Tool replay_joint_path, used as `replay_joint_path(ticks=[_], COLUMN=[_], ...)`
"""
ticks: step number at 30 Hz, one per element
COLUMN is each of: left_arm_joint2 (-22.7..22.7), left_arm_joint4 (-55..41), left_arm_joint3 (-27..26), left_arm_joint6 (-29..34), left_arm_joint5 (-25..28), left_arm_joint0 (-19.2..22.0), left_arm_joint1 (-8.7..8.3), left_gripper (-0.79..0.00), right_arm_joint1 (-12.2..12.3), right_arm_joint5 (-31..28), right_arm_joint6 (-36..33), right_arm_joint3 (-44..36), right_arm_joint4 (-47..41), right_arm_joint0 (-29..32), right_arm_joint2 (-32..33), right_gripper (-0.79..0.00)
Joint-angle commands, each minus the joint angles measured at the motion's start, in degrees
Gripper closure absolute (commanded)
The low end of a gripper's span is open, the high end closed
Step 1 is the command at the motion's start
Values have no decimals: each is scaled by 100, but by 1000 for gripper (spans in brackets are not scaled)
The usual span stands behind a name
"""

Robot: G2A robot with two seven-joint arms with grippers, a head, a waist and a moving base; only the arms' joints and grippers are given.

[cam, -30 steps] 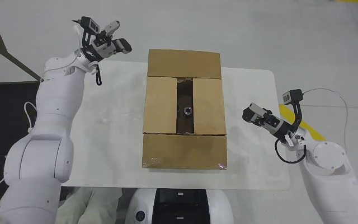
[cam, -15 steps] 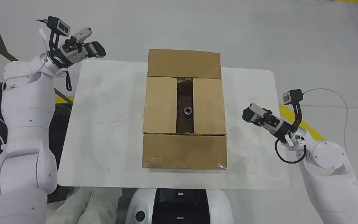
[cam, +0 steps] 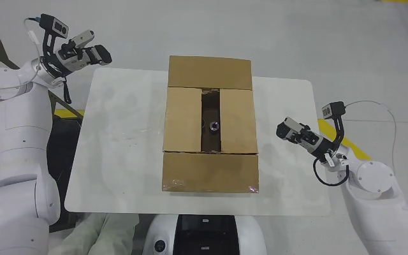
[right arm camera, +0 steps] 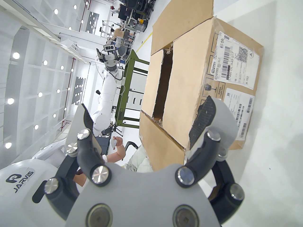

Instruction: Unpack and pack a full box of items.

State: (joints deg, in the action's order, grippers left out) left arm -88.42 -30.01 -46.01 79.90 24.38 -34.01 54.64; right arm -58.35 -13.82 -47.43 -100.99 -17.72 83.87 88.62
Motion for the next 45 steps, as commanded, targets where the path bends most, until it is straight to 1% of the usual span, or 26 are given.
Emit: replay_joint_path(ticks=[1, 19, 22, 29, 32, 35, 38, 45], left_arm_joint2=[0, 0, 0, 0, 0, 0, 0, 0], left_arm_joint4=[0, 0, 0, 0, 0, 0, 0, 0], left_arm_joint3=[0, 0, 0, 0, 0, 0, 0, 0], left_arm_joint6=[0, 0, 0, 0, 0, 0, 0, 0], left_arm_joint5=[0, 0, 0, 0, 0, 0, 0, 0], left_arm_joint0=[0, 0, 0, 0, 0, 0, 0, 0], left_arm_joint1=[0, 0, 0, 0, 0, 0, 0, 0], left_gripper=[-785, -785, -785, -785, -785, -785, -785, -785], right_arm_joint1=[0, 0, 2, 4, -7, -36, -88, -238], right_arm_joint5=[0, 0, 247, 791, 1120, 1357, 1478, 1535], right_arm_joint6=[0, 0, 141, 54, -68, -155, -159, -136], right_arm_joint3=[0, 0, -199, -806, -1019, -997, -810, -199], right_arm_joint4=[0, 0, 188, 318, 389, 512, 573, 628], right_arm_joint0=[0, 0, -29, -231, -422, -689, -971, -1510], right_arm_joint2=[0, 0, -27, -224, -491, -898, -1354, -2300], right_gripper=[-785, -785, -785, -785, -785, -785, -785, -785])
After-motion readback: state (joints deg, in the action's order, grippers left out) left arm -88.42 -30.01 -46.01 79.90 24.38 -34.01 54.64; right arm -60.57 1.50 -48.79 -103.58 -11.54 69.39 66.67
